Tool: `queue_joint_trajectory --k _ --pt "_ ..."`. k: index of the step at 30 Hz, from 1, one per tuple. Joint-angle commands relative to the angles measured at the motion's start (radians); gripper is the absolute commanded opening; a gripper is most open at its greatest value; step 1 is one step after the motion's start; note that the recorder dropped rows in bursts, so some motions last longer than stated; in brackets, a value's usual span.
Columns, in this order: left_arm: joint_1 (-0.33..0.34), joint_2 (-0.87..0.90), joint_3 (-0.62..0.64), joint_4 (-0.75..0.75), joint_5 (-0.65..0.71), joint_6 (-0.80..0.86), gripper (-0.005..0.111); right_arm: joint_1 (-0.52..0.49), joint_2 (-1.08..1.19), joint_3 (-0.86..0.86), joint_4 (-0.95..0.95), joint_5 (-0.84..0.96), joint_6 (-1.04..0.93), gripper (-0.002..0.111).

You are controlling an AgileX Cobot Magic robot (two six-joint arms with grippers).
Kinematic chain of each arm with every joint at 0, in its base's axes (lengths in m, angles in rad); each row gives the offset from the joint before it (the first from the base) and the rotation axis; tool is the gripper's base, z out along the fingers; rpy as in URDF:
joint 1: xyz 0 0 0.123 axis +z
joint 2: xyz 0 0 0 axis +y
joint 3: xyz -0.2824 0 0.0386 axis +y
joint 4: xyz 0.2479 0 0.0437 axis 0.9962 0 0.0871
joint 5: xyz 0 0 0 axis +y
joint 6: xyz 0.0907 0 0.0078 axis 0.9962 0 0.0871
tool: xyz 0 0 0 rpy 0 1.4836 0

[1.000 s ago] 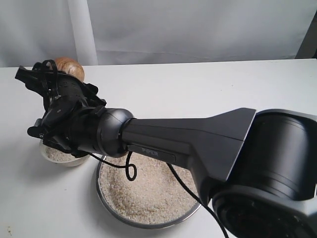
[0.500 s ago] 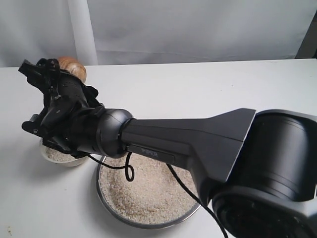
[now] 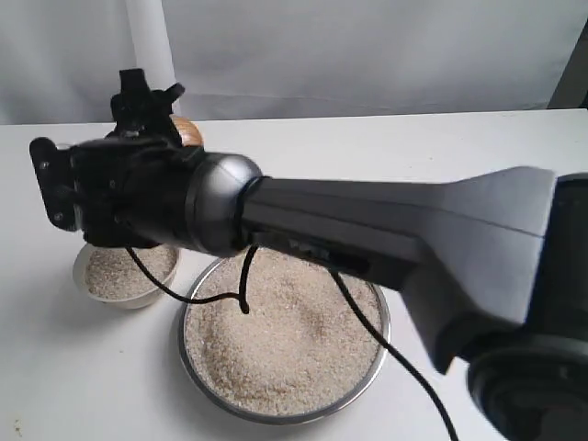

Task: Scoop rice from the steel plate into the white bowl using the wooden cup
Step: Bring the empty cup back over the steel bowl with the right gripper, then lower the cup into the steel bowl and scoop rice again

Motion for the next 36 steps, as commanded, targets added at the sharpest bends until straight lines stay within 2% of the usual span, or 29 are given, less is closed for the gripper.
queue_joint_trajectory --k 1,3,6,12,17,20,36 --pt "-0.006 0.0 -0.004 -0.006 -0.006 -0.002 0.0 -0.015 -0.136 -0.004 0.27 0.185 -0.246 0.0" --pt "-0.006 0.0 -0.004 -0.006 -0.006 -0.002 0.0 -0.041 -0.205 -0.004 0.466 0.335 -0.447 0.0" --pt "-0.006 0.0 -0.004 -0.006 -0.006 -0.002 0.0 -0.086 -0.256 -0.004 0.507 0.426 -0.487 0.0" --pt "-0.006 0.0 -0.004 -0.006 -0.006 -0.002 0.0 -0.151 -0.27 0.124 0.478 0.426 -0.605 0.0" --pt "-0.006 0.0 -0.004 -0.006 -0.006 -0.002 0.0 -0.165 -0.253 0.278 0.383 0.426 -0.629 0.0" --pt "-0.006 0.0 -0.004 -0.006 -0.006 -0.002 0.0 -0.165 -0.228 0.339 0.352 0.363 -0.629 0.0" --pt "-0.006 0.0 -0.004 -0.006 -0.006 -0.002 0.0 -0.141 -0.063 0.345 0.303 0.322 -0.629 0.0"
